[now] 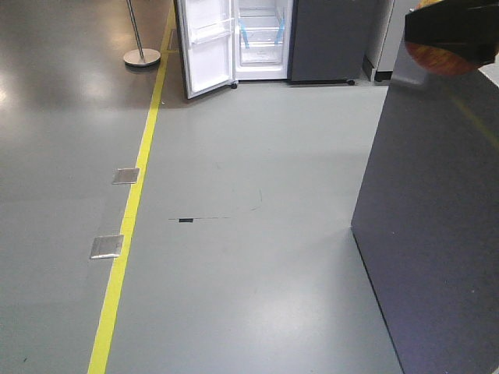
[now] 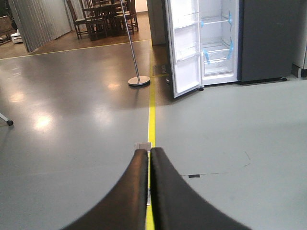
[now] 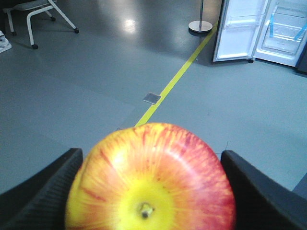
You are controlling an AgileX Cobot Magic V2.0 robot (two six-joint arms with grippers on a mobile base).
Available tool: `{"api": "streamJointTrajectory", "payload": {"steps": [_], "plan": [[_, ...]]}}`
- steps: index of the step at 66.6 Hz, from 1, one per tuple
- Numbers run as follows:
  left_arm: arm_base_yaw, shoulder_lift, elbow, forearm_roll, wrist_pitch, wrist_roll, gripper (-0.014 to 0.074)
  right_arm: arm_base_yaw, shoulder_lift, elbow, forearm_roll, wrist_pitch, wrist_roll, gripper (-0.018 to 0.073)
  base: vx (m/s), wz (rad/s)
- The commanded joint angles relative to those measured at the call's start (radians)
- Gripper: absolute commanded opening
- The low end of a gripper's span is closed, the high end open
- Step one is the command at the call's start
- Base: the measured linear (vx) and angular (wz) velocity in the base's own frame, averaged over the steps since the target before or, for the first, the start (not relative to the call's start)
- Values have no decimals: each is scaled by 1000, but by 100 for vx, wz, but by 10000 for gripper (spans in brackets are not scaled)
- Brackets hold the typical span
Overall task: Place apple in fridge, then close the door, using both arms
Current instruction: 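Drive the base along the yellow floor line toward the open fridge, then keep driving toward the open fridge with the apple held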
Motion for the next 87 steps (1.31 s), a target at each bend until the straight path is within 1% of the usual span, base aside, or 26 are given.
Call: {"api": "streamJointTrajectory", "payload": {"steps": [1,87], "plan": [[-3,-17,15,-3,-64,-6,-8,-6,-22,-33,38,-67,-11,186,12,3],[-3,-17,15,-3,-64,-6,-8,-6,-22,-33,38,-67,-11,186,12,4]]}}
